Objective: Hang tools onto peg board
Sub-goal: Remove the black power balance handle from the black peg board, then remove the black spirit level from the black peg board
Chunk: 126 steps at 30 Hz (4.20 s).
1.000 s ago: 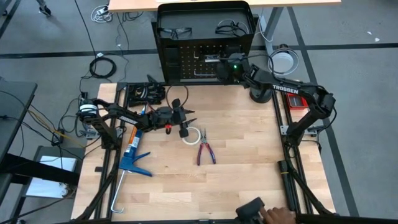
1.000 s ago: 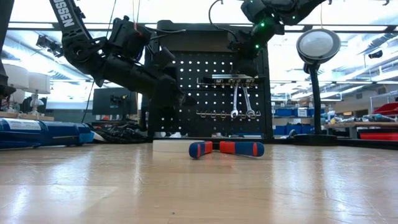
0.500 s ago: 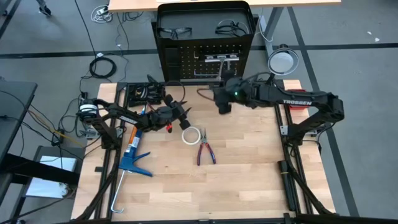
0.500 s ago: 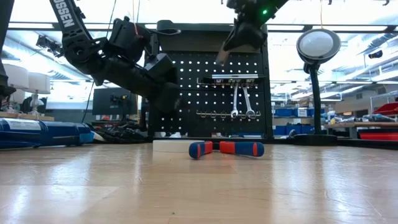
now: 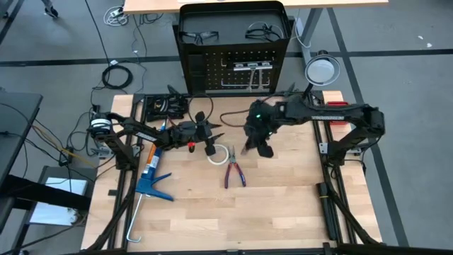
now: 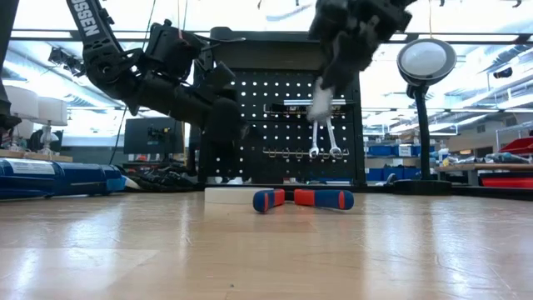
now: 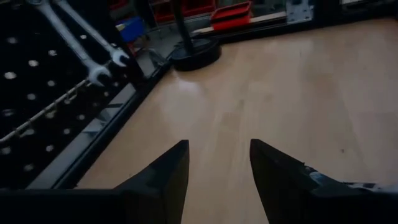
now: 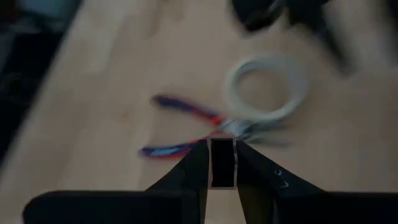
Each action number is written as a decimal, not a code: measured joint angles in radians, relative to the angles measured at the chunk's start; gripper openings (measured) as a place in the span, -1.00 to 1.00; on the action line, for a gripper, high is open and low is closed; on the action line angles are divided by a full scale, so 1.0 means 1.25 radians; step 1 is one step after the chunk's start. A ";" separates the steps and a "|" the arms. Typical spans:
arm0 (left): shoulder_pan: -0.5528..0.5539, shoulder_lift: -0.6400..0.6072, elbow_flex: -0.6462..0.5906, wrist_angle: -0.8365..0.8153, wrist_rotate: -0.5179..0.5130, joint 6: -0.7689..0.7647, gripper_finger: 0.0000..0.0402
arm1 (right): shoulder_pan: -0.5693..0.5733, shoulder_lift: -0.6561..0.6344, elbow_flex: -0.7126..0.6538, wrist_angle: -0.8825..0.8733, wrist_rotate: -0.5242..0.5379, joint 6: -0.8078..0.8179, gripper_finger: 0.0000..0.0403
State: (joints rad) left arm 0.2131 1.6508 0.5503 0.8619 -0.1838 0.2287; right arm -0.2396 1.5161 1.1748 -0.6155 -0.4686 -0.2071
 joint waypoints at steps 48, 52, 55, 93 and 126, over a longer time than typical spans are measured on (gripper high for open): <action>0.000 0.000 -0.001 0.007 -0.007 -0.007 -0.14 | -0.149 -0.075 -0.187 0.655 0.768 -0.694 -0.01; 0.000 0.000 -0.001 0.007 -0.007 -0.016 -0.14 | -0.210 -0.075 -0.168 0.665 0.738 -0.690 0.00; 0.000 0.000 -0.001 0.007 -0.007 -0.016 -0.14 | -0.237 -0.066 -0.152 0.657 0.741 -0.692 -0.01; 0.013 0.000 -0.001 -0.013 -0.008 0.002 -0.14 | -0.317 0.080 0.007 0.544 0.716 -0.663 -0.69; 0.013 0.000 -0.001 -0.011 -0.008 0.013 -0.14 | -0.289 0.069 0.004 0.559 0.707 -0.637 -0.23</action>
State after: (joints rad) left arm 0.2291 1.6508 0.5495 0.8486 -0.1943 0.2448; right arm -0.6010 1.6024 1.1801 0.0835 0.4157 -1.0027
